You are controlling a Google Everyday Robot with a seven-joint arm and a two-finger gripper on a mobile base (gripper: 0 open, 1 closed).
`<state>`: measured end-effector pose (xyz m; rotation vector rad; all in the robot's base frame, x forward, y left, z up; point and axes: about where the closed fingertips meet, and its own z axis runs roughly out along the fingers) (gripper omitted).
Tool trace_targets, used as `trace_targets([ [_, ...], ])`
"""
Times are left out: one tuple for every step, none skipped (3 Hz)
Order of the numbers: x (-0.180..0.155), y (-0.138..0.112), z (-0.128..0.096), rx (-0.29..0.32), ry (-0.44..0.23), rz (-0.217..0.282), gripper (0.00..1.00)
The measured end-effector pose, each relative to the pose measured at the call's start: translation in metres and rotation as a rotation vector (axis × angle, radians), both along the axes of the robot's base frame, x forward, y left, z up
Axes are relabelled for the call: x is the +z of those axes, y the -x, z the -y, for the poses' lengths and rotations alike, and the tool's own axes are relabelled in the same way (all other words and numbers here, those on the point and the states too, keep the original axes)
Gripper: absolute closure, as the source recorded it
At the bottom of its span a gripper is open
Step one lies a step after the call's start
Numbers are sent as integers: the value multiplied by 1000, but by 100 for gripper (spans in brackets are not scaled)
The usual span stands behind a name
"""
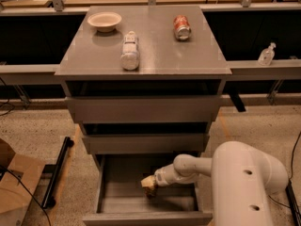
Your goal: Pick orange can from bottom drawer and place on counter
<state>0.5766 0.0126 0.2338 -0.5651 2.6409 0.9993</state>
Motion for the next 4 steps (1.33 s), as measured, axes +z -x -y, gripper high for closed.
trace_targets([
  [85,7,30,53,-1,18,100],
  [162,8,59,94,11,37,100],
  [267,8,94,125,31,80,100],
  [347,6,109,141,73,144,100],
])
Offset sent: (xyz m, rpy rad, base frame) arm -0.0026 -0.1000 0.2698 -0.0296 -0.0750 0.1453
